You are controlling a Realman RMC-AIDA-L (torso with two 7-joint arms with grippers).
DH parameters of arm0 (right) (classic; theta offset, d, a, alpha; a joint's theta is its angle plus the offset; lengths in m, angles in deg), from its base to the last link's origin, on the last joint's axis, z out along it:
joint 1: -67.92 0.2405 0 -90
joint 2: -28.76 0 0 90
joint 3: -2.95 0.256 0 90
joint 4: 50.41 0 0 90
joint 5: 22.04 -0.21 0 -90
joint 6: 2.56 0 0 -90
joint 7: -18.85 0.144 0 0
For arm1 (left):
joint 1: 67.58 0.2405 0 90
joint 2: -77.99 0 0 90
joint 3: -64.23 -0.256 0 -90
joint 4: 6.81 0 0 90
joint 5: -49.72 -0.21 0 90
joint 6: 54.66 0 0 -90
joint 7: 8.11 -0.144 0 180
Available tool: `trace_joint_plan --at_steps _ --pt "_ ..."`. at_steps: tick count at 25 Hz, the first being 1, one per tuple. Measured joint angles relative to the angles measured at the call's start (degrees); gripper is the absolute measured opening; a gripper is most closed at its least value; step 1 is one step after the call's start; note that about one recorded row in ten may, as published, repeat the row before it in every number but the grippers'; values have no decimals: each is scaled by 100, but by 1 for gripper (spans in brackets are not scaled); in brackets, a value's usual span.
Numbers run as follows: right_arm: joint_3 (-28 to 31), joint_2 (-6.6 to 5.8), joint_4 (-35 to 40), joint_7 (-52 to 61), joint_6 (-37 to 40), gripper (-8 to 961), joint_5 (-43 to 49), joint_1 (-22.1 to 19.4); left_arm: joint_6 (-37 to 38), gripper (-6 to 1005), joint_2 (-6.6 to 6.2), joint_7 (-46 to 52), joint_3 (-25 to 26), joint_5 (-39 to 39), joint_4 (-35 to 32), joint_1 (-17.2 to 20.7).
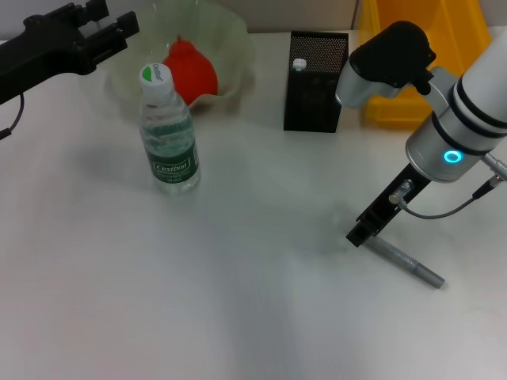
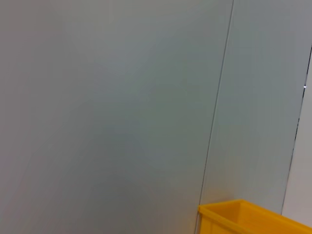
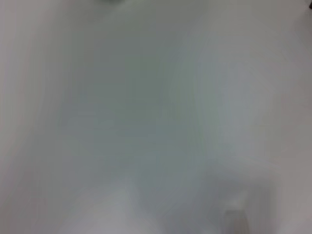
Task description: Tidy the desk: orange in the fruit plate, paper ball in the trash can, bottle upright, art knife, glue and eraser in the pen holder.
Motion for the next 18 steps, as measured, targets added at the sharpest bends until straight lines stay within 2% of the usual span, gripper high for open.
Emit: trace_joint_plan --at_steps 2,7,12,17,18 --pt "-9 0 -88 2 -47 467 10 9 4 596 1 0 0 0 0 7" --pt "-14 0 -204 5 -95 361 6 19 36 596 9 0 0 0 2 13" --pt "-26 0 -246 4 -95 306 3 21 54 596 9 0 0 0 -6 20" --pt "-26 -21 -254 -45 -58 159 13 7 72 596 9 0 0 0 -3 31" --pt "-26 -21 -254 -45 -58 157 13 7 72 596 9 0 0 0 -3 31"
